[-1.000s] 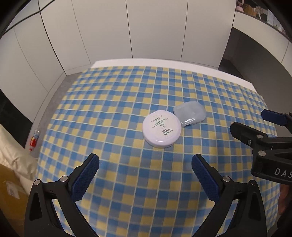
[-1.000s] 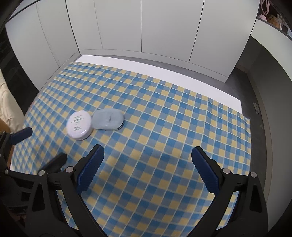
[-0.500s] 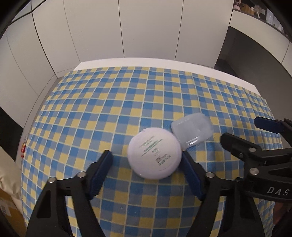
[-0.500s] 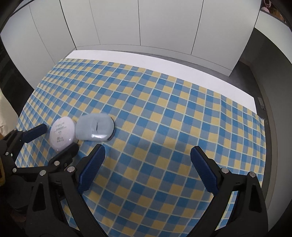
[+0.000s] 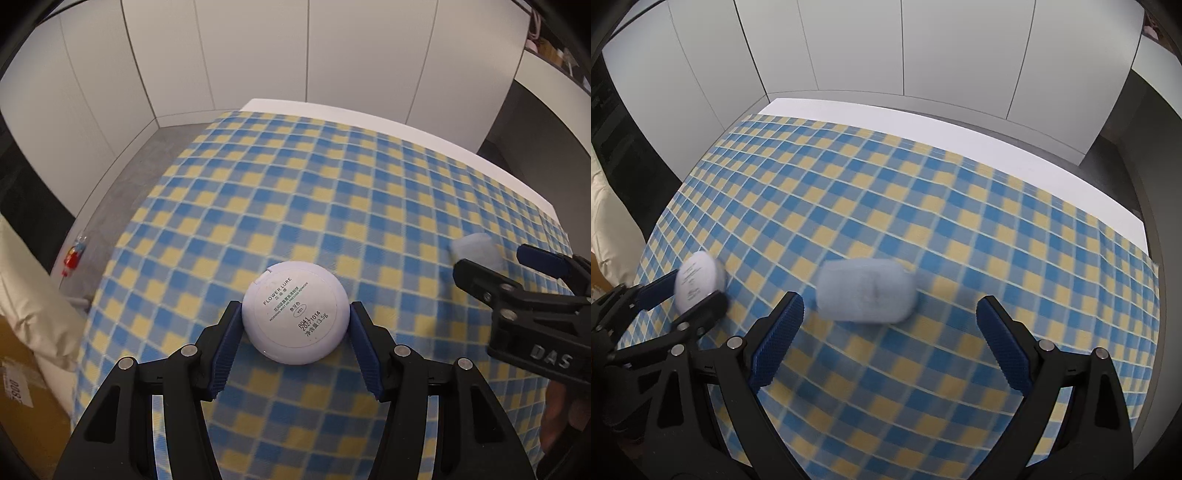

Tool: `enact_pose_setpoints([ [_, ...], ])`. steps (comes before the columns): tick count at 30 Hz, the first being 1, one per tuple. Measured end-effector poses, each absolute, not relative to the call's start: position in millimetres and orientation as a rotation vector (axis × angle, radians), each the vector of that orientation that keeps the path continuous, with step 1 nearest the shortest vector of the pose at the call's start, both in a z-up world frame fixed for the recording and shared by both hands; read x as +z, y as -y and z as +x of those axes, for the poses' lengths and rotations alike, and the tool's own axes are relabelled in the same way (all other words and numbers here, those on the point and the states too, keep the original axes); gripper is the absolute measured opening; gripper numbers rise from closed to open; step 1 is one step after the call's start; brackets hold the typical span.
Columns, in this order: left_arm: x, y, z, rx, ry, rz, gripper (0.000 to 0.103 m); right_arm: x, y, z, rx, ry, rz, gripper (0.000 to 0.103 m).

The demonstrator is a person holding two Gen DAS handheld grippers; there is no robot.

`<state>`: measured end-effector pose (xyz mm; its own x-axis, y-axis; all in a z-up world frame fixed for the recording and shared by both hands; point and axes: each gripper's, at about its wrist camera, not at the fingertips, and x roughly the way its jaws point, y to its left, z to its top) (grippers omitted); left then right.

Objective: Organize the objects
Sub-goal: 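Grasp the white round compact with the left gripper while the right gripper grasps the clear case, then lift the white compact and clear case above the cloth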

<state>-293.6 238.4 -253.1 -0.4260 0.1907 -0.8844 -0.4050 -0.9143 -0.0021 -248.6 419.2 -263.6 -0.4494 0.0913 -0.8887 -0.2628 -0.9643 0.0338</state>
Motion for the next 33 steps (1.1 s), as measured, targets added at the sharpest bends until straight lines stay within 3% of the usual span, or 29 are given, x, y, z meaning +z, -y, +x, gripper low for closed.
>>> enact_pose_setpoints([
  [5, -251.7, -223.0, -288.5, 2.366, -0.292, -1.460, 0.058, -271.3, -398.3, -258.1, 2.508, -0.156, -1.531, 0.081],
  [7, -249.6, -220.0, -284.6, 2.363, -0.293, -1.463, 0.058, -270.8, -394.0, -259.4, 2.519, -0.158, -1.531, 0.071],
  [8, -248.1, -220.3, -280.1, 2.364, -0.294, -1.463, 0.058, -269.6, -392.3, -259.6, 2.518, -0.150, -1.530, 0.061],
  [21, -190.7, -211.0, -239.0, 2.396, -0.240, -1.384, 0.057, -228.7, -383.8, -217.9, 2.523, -0.201, -1.472, 0.060],
  [33, -91.8, -193.5, -195.9, 2.451, -0.190, -1.211, 0.058, -123.1, -377.9, -160.1, 2.564, -0.251, -1.345, 0.060],
])
